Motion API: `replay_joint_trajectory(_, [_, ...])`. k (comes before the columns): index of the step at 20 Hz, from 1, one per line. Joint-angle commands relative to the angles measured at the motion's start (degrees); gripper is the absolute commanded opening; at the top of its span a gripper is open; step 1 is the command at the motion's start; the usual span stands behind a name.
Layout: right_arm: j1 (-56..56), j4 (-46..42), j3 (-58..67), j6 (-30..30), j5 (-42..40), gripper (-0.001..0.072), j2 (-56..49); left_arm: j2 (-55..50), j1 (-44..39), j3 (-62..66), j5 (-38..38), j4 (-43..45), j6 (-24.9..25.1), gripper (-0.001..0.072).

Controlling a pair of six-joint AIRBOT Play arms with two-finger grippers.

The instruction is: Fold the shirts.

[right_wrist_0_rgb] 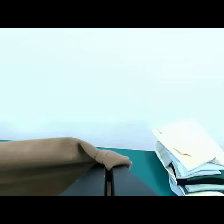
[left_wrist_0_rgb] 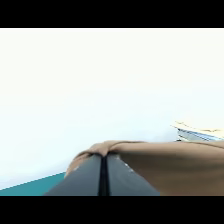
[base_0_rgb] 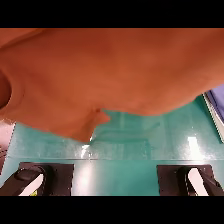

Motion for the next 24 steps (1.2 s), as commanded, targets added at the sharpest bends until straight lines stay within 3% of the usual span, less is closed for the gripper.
replay_joint_trajectory(1, [-2.73, 0.07, 8.39, 3.45, 9.49, 0.0017, -6.67, -0.33, 0.04, -4.50, -1.49, 3.72, -0.90, 0.0022])
replay_joint_trajectory(6, [6.56, -1.75, -1.20, 6.08, 18.14, 0.0017, -19.50, -8.81, 0.04, -20.96, -4.94, 7.39, -1.09, 0.0022])
replay_joint_trajectory(11, [20.00, -13.27, -11.56, 8.96, 18.67, 0.0016, -35.65, -27.43, 0.04, -27.52, -3.41, 6.86, -0.85, 0.0023])
replay_joint_trajectory(15, [24.65, -14.05, -7.28, 8.87, 9.57, 0.0017, -49.77, -40.54, 0.04, -27.50, 8.50, 6.91, -0.35, 0.0023])
replay_joint_trajectory(19, [25.46, -14.05, 2.97, 7.96, 3.17, 0.0016, -58.14, -45.20, 0.04, -27.50, 18.99, 6.93, 1.09, 0.0023])
replay_joint_trajectory(21, [25.46, -14.05, 5.64, 5.77, 4.22, 0.0017, -59.36, -44.96, 0.07, -27.43, 18.43, 7.28, 2.89, 0.0022])
replay_joint_trajectory(24, [25.42, -16.20, 0.94, 2.38, 6.29, 0.0016, -56.87, -44.61, 0.07, -27.39, 9.05, 7.43, 7.32, 0.0022])
